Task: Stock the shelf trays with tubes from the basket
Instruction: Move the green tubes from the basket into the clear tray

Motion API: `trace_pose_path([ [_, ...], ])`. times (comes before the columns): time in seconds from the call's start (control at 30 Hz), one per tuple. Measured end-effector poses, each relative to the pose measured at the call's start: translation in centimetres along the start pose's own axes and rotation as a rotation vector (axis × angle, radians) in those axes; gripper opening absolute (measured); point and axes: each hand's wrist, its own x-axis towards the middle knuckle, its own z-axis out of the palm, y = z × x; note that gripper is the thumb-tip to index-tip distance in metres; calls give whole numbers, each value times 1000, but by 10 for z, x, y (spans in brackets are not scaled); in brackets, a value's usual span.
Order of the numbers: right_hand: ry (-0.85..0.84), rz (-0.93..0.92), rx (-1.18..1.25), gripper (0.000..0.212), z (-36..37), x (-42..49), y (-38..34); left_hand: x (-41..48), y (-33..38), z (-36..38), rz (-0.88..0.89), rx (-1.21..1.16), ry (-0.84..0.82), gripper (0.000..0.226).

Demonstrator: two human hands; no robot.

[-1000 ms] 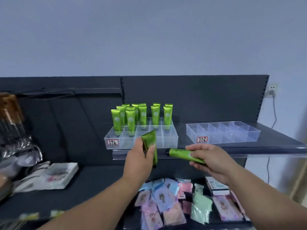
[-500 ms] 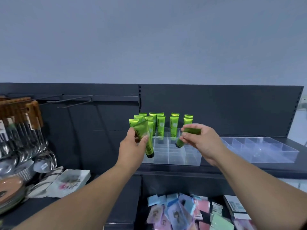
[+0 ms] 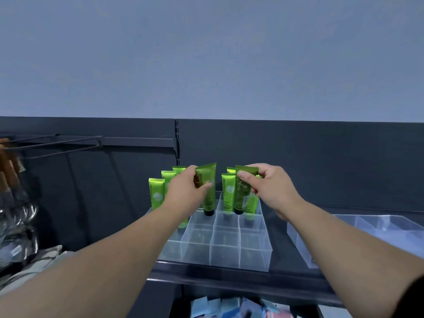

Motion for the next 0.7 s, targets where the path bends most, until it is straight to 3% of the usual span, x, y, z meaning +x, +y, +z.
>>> trace_pose_path([
  [0.33,-116,150,3,27,20,30,46,32,-6,11,-72,189,-254,70],
  [0.43,-160,201,-5,26,28,29,55,38,-10,13,-74,215,-340,71],
  [0.57,-162,208,-64,26,31,31,59,43,-12,16,-38,261,-419,54],
  [0.7,-206,162,-180,17,28,36,60,49,-12,12,20,376,-470,58],
])
